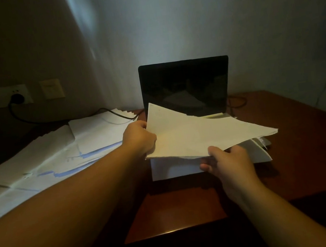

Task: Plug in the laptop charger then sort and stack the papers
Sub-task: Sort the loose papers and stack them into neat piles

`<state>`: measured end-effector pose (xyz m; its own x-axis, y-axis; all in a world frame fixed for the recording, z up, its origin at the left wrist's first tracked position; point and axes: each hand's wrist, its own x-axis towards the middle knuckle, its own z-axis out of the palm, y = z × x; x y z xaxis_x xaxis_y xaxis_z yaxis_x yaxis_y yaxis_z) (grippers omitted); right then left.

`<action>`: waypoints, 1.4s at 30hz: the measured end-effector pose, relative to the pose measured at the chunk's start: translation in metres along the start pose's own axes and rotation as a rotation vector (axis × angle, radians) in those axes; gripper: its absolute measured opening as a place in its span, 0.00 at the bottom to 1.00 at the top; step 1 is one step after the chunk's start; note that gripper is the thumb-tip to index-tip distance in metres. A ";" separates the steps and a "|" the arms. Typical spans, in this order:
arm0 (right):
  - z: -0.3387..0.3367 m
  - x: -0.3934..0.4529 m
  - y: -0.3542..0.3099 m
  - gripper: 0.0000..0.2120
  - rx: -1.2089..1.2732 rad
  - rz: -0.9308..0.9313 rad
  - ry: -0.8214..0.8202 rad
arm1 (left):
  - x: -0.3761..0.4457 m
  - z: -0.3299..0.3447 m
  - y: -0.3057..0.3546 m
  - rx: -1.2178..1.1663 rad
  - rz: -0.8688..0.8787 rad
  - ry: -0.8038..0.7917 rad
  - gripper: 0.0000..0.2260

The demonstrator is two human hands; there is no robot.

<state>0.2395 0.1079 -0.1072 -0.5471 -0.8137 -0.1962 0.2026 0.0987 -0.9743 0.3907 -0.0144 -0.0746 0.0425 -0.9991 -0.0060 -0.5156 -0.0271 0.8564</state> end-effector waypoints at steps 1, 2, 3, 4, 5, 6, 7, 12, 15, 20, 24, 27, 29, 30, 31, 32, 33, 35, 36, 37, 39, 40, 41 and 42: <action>0.000 0.000 0.002 0.05 -0.018 -0.001 -0.002 | 0.002 0.003 -0.002 -0.005 -0.002 0.020 0.19; 0.000 0.001 0.004 0.05 -0.022 0.003 -0.007 | 0.004 0.005 -0.004 -0.015 -0.007 0.038 0.18; 0.000 0.002 0.005 0.05 -0.024 0.009 -0.015 | 0.006 0.008 -0.006 -0.018 -0.006 0.052 0.19; -0.001 0.002 0.006 0.06 -0.030 0.019 -0.020 | 0.007 0.010 -0.007 -0.002 0.001 0.056 0.19; -0.002 0.002 0.006 0.06 -0.039 0.029 -0.022 | 0.007 0.012 -0.009 0.028 0.011 0.052 0.21; -0.003 0.003 0.005 0.07 -0.048 0.037 -0.025 | 0.008 0.014 -0.010 0.063 0.017 0.049 0.22; -0.005 0.003 0.005 0.10 -0.068 0.043 -0.028 | 0.008 0.016 -0.012 0.097 0.019 0.049 0.23; -0.014 0.000 0.000 0.17 -0.278 0.137 -0.114 | 0.010 0.024 -0.028 0.204 0.030 0.076 0.25; -0.019 -0.004 -0.002 0.14 -0.339 0.179 -0.160 | 0.012 0.025 -0.034 0.239 0.045 0.081 0.27; -0.021 -0.007 -0.002 0.10 -0.277 0.204 -0.191 | 0.013 0.025 -0.038 0.304 0.080 0.090 0.28; -0.020 -0.011 -0.001 0.05 -0.263 0.118 -0.149 | 0.013 0.022 -0.036 0.312 0.092 0.098 0.26; -0.017 -0.012 0.001 0.04 -0.242 0.106 -0.153 | 0.014 0.019 -0.035 0.299 0.070 0.088 0.24; -0.016 -0.013 0.001 0.04 -0.226 0.108 -0.158 | 0.015 0.017 -0.034 0.290 0.057 0.082 0.22; -0.015 -0.014 0.001 0.02 -0.238 0.101 -0.161 | 0.015 0.018 -0.034 0.282 0.057 0.085 0.21; -0.016 -0.013 0.002 0.05 -0.278 0.081 -0.167 | 0.015 0.018 -0.034 0.269 0.059 0.093 0.21; -0.016 -0.011 0.002 0.09 -0.334 0.047 -0.165 | 0.015 0.019 -0.034 0.251 0.058 0.101 0.21; -0.016 -0.010 0.003 0.11 -0.379 0.018 -0.165 | 0.016 0.020 -0.033 0.233 0.057 0.109 0.21; -0.015 -0.008 0.002 0.11 -0.416 -0.012 -0.150 | 0.016 0.023 -0.032 0.208 0.061 0.121 0.20; -0.015 -0.005 0.002 0.09 -0.449 -0.033 -0.149 | 0.017 0.025 -0.032 0.201 0.065 0.125 0.20; -0.015 -0.002 0.002 0.08 -0.483 -0.051 -0.151 | 0.018 0.026 -0.031 0.199 0.069 0.127 0.19; -0.016 0.003 0.003 0.04 -0.518 -0.071 -0.136 | 0.020 0.028 -0.031 0.203 0.078 0.130 0.19; -0.016 0.006 0.005 0.02 -0.513 -0.083 -0.110 | 0.020 0.028 -0.031 0.211 0.082 0.131 0.19; -0.016 0.007 0.006 0.08 -0.488 -0.085 -0.068 | 0.021 0.028 -0.032 0.221 0.086 0.132 0.19; -0.016 0.007 0.007 0.12 -0.501 -0.123 -0.028 | 0.022 0.028 -0.033 0.231 0.088 0.130 0.19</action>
<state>0.2243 0.1116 -0.1170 -0.5192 -0.8509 -0.0801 -0.2799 0.2578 -0.9247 0.3848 -0.0369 -0.1178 0.0904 -0.9857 0.1424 -0.7031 0.0381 0.7101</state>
